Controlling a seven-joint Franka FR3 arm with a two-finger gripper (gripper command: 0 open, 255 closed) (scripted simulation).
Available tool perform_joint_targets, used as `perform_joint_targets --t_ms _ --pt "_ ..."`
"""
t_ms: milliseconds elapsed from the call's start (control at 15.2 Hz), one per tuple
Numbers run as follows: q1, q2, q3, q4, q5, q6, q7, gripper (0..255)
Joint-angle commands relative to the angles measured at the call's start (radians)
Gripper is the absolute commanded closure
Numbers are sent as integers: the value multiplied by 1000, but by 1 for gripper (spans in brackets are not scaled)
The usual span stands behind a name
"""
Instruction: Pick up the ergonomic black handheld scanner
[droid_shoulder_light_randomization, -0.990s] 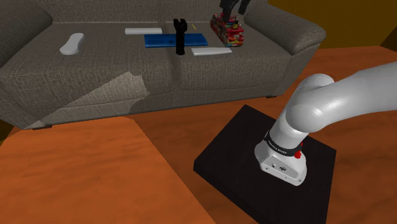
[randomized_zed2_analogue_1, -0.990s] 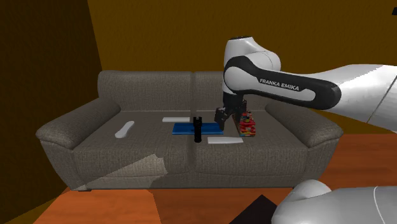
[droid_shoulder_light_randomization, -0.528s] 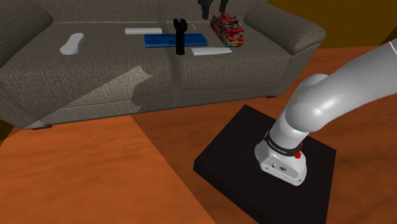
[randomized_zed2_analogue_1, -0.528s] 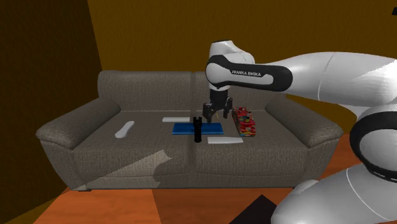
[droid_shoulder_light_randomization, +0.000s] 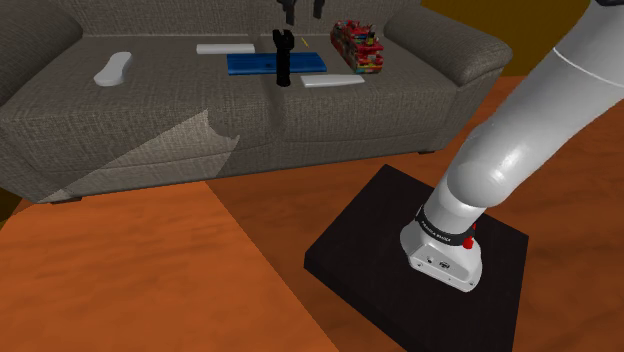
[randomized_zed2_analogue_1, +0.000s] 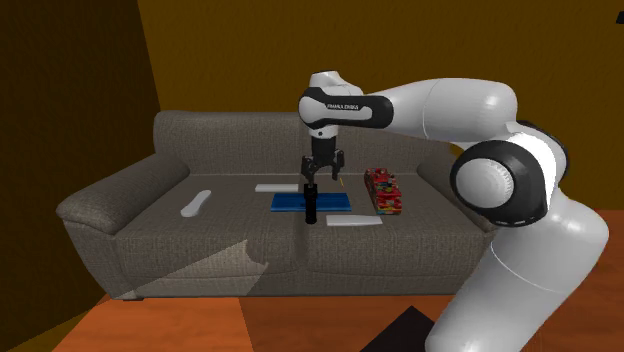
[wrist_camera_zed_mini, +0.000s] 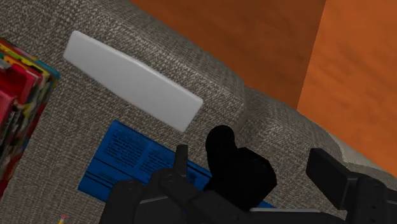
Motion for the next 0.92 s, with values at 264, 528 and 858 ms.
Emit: perform_joint_targets --t_ms 264,528,858 --pt "-13 290 -14 314 36 -68 -4 0" --pt "-17 345 -16 352 44 -59 -4 0" --pt "-17 329 -16 256 43 22 -4 0"
